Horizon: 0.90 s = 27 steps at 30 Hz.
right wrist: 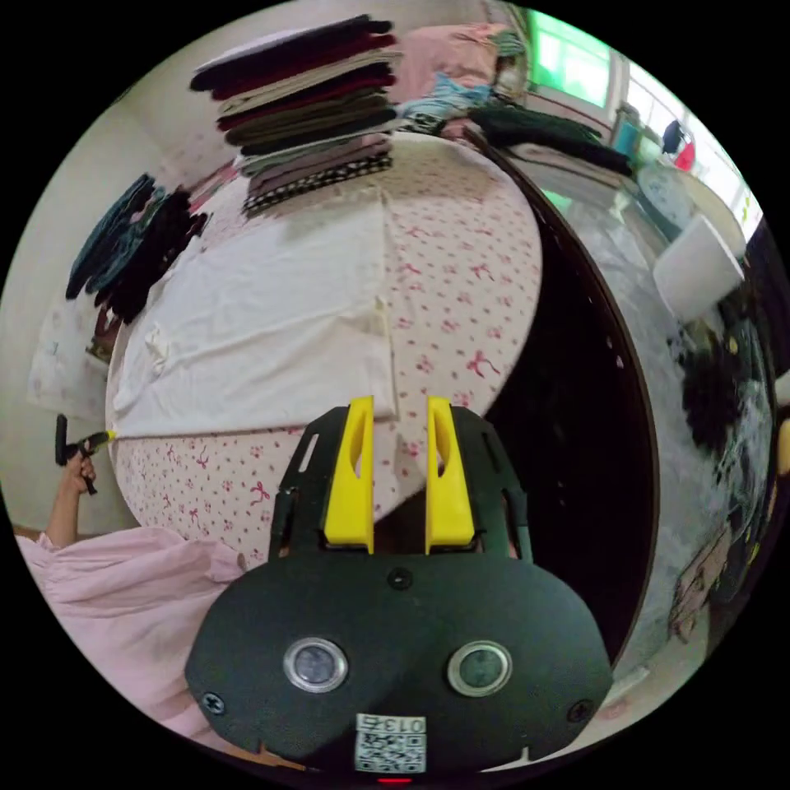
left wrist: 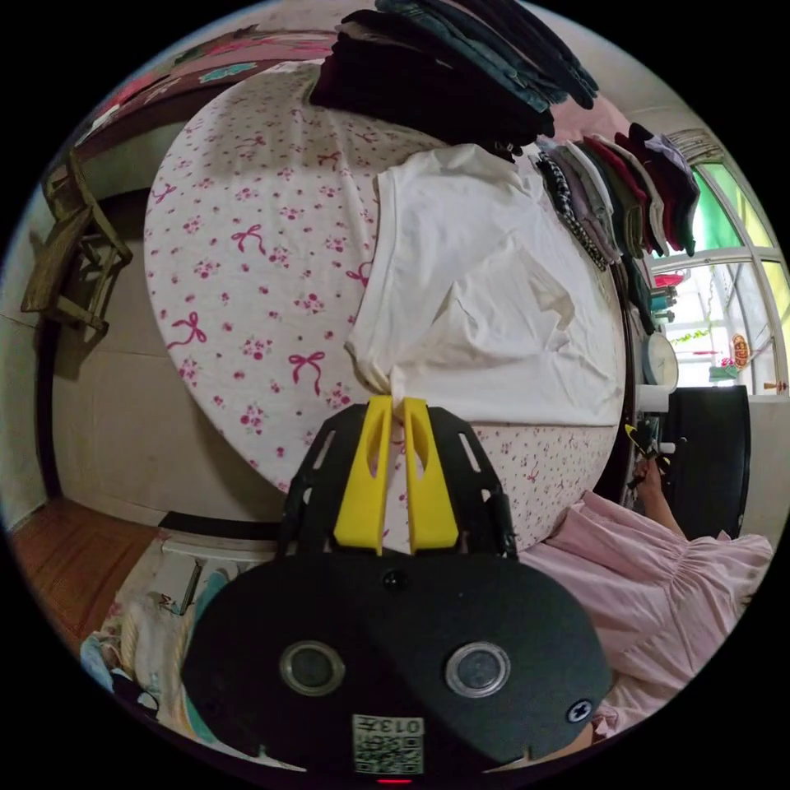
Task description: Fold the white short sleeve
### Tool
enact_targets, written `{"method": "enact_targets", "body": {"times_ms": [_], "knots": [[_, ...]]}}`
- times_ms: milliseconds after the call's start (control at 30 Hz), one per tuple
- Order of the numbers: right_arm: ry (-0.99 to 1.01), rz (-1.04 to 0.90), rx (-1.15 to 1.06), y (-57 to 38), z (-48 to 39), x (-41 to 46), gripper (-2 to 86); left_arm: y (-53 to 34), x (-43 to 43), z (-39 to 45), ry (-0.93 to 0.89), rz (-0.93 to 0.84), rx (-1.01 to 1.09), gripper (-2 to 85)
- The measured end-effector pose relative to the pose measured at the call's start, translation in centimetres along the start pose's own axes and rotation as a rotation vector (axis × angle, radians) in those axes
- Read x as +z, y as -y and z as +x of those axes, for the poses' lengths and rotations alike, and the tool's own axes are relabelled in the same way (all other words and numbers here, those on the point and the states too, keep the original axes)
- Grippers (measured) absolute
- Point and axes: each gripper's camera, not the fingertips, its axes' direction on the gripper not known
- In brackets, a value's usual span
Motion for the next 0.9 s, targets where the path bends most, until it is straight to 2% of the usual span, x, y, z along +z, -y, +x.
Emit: {"method": "enact_targets", "body": {"times_ms": [100, 500, 733, 900], "knots": [[0.052, -0.001, 0.068, -1.5, 4.2, -0.4, 10.2, -0.2, -0.6, 0.2, 0.028, 0.02, 0.0, 1.5], [0.26, -0.019, 0.053, -0.7, 10.8, -1.0, 9.9, -1.9, 0.1, -1.3, 0.018, 0.065, -0.08, 5.2], [0.216, -0.012, 0.06, -0.9, 12.6, -1.9, 7.1, -2.2, 0.1, -2.4, -0.039, 0.075, -0.101, 4.9], [0.195, -0.052, -0.016, -0.3, 12.9, -2.4, 5.7, -2.0, -0.3, -2.1, -0.008, 0.05, -0.082, 2.9]]}}
